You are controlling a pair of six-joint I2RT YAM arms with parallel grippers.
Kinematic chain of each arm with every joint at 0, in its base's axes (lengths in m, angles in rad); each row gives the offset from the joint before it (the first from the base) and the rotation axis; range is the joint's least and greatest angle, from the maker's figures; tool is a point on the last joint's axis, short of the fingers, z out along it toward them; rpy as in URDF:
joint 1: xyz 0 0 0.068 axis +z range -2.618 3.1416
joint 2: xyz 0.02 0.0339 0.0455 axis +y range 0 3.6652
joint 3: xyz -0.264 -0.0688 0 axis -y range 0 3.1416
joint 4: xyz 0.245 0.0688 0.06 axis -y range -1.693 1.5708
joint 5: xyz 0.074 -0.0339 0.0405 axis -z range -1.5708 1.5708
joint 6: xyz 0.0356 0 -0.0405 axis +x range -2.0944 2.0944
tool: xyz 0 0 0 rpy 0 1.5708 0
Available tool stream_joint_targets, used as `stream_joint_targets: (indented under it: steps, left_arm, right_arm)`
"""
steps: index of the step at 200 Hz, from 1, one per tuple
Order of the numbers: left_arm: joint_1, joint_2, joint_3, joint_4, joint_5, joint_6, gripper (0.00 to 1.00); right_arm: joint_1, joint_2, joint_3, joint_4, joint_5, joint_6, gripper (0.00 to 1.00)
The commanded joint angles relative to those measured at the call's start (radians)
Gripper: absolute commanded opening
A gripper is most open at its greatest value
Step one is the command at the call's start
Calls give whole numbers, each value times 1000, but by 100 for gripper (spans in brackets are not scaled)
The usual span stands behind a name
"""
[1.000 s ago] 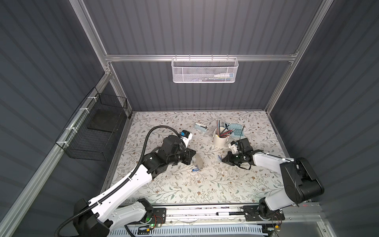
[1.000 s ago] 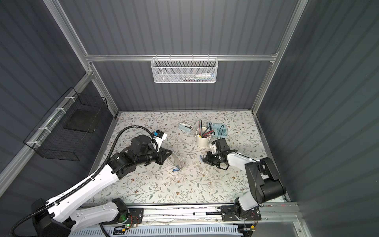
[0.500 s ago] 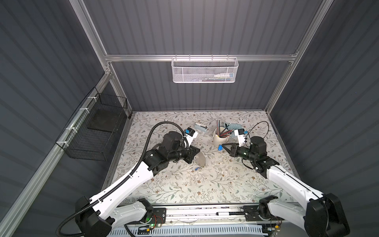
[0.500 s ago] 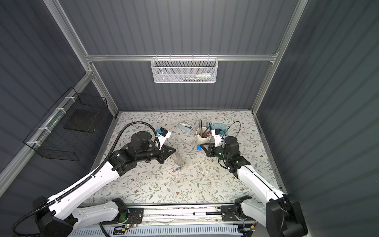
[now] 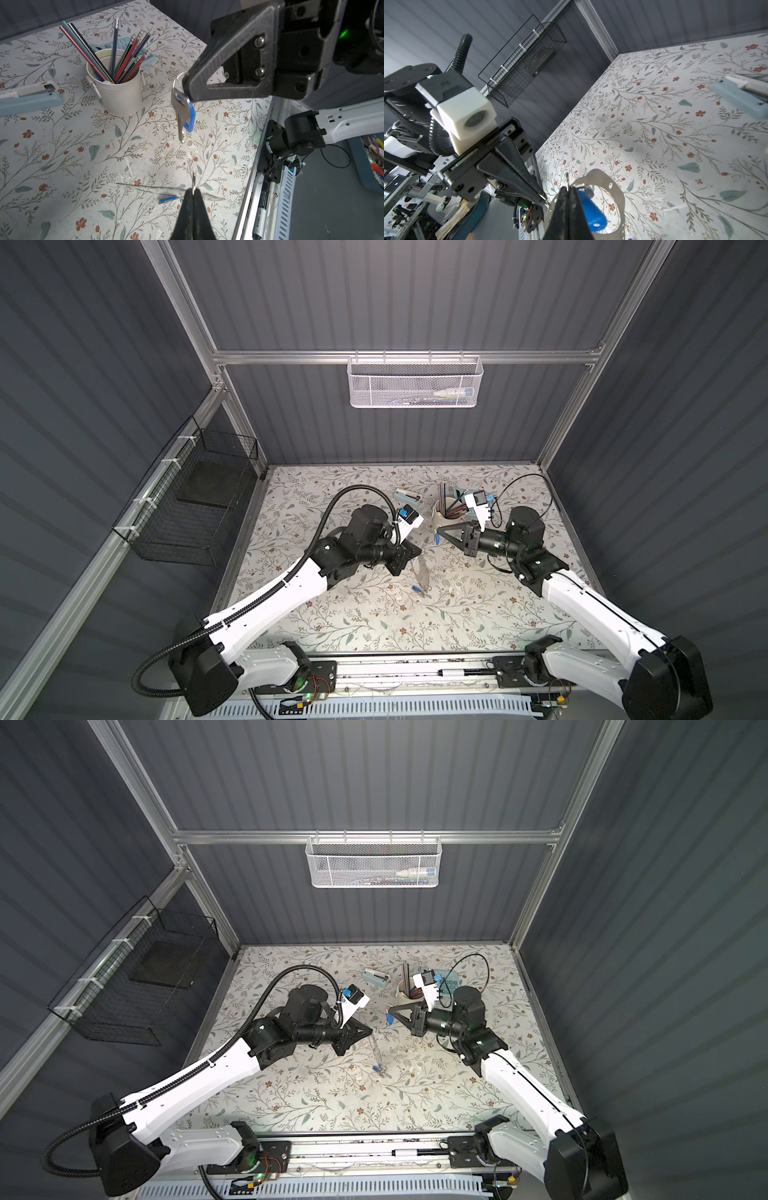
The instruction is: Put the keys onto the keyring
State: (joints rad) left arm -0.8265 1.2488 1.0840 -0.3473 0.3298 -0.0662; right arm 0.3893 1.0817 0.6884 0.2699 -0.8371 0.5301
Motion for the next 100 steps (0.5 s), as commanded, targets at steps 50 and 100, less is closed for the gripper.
stream_joint_targets:
  steps: [50, 100]
  left_arm:
    - [-28, 6, 51, 53, -92, 58, 0]
    - [-56, 20, 69, 47, -145, 57, 0]
  right_arm:
    - [23, 1, 47, -188, -89, -40, 0]
    - [47, -19, 42, -165, -72, -4, 0]
